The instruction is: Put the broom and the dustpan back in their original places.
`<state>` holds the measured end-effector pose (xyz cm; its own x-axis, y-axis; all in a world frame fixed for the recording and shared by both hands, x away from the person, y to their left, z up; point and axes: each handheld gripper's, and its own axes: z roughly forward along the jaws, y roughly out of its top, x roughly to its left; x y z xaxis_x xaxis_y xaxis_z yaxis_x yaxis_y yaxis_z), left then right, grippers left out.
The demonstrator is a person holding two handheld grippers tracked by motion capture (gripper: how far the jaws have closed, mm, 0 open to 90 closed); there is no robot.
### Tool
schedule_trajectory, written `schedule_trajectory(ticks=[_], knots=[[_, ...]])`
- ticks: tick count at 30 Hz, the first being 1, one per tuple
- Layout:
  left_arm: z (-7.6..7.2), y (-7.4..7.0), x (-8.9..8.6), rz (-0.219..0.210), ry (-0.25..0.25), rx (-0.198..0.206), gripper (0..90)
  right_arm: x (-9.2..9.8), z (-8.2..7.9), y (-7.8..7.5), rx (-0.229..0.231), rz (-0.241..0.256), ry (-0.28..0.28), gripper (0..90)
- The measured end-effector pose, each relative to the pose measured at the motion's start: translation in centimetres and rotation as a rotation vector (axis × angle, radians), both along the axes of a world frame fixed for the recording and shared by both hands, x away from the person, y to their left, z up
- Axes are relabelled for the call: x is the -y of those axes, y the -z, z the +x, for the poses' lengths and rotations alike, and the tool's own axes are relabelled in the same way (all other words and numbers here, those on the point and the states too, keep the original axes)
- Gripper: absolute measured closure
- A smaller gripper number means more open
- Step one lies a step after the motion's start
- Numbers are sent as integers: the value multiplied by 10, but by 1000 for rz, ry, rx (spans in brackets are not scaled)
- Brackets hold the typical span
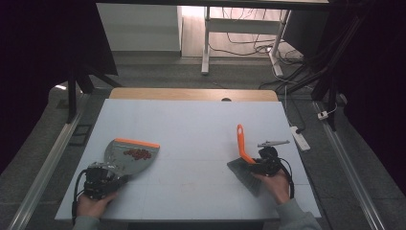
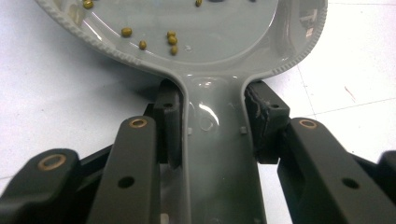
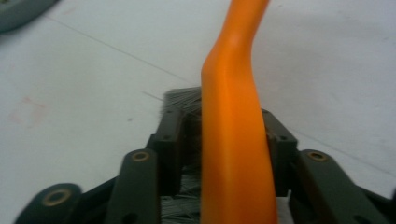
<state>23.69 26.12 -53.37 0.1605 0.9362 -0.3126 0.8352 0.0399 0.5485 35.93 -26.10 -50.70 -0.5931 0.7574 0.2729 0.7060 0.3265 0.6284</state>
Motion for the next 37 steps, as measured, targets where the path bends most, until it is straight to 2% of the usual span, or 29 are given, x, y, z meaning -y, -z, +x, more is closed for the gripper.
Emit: schedule_trajectory(ticks=[2,4,8,10,13,16,21,27,30,34,37], knots=[[0,0,0,-4,4,1,607,0,1,1,20,-34,3,521],[-1,0,0,-13,17,3,576,1,3,2,18,-48,9,479],[-3,-2,3,11,31,18,394,3,5,4,36,-91,18,426],[-5,-6,2,24,30,40,315,5,3,0,91,-112,35,409],[-8,-10,0,47,37,62,258,10,0,-7,135,-96,43,414],[-10,-13,1,78,54,84,238,12,-6,-14,187,-81,18,432],[-17,-17,2,106,92,88,218,10,-14,-20,235,-60,-51,462],[-21,-28,5,134,116,169,218,4,-22,-22,274,-53,-147,468],[-19,-31,6,127,146,211,220,5,-25,-22,282,-41,-172,473],[-15,-33,9,96,213,262,232,7,-29,-20,294,-34,-198,474],[-11,-33,13,84,260,264,246,8,-30,-19,304,-32,-209,473]])
